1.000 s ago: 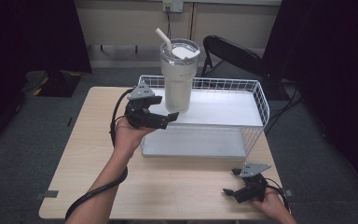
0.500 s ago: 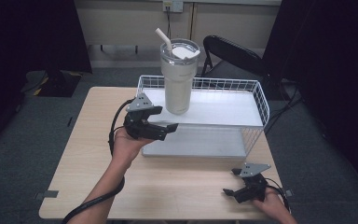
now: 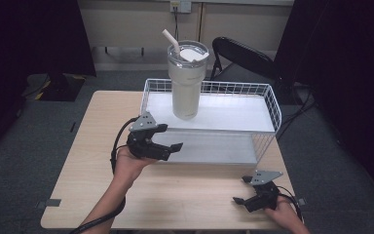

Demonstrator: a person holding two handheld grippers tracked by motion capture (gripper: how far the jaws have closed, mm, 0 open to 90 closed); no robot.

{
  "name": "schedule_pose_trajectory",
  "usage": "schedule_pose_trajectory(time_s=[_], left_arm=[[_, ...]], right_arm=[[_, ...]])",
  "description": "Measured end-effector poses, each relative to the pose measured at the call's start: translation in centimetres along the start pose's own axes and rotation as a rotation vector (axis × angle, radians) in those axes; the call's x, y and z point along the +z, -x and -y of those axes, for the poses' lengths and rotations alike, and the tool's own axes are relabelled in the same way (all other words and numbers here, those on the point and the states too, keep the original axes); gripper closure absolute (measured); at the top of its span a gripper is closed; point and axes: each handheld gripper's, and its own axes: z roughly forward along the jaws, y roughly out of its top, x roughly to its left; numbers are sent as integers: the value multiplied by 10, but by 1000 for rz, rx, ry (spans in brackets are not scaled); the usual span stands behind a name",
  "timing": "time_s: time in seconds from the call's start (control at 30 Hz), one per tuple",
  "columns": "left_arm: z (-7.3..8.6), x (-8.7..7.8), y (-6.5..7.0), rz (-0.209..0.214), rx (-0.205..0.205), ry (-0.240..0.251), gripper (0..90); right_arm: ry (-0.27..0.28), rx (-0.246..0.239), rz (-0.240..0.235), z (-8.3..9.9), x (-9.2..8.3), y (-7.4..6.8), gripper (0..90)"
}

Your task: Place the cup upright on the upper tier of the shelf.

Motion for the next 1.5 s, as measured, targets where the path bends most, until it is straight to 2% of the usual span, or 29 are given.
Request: schedule_pose_trajectory(time_s=[0.17,0.2,0.43,0.47,0.6,0.9,1.1,1.2,1.5], left_arm=[[15,0,-1,-1,-2,-23,158],[18,1,0,8,-21,-19,159],[32,-1,0,25,-44,-18,161],[37,-2,-1,19,-35,-24,161],[46,-2,-2,22,-59,-26,161],[65,-5,-6,11,-50,-42,163],[76,-7,-7,6,-59,-51,163],[86,-9,-9,6,-58,-63,164],[106,-9,-13,-6,-85,-86,166]], right_arm=[[0,0,0,0,0,0,117],[0,0,0,0,0,0,116],[0,0,0,0,0,0,117],[0,0,0,0,0,0,117],[0,0,0,0,0,0,117],[0,0,0,0,0,0,116],[0,0,0,0,0,0,117],[0,0,1,0,0,0,116],[0,0,0,0,0,0,117]])
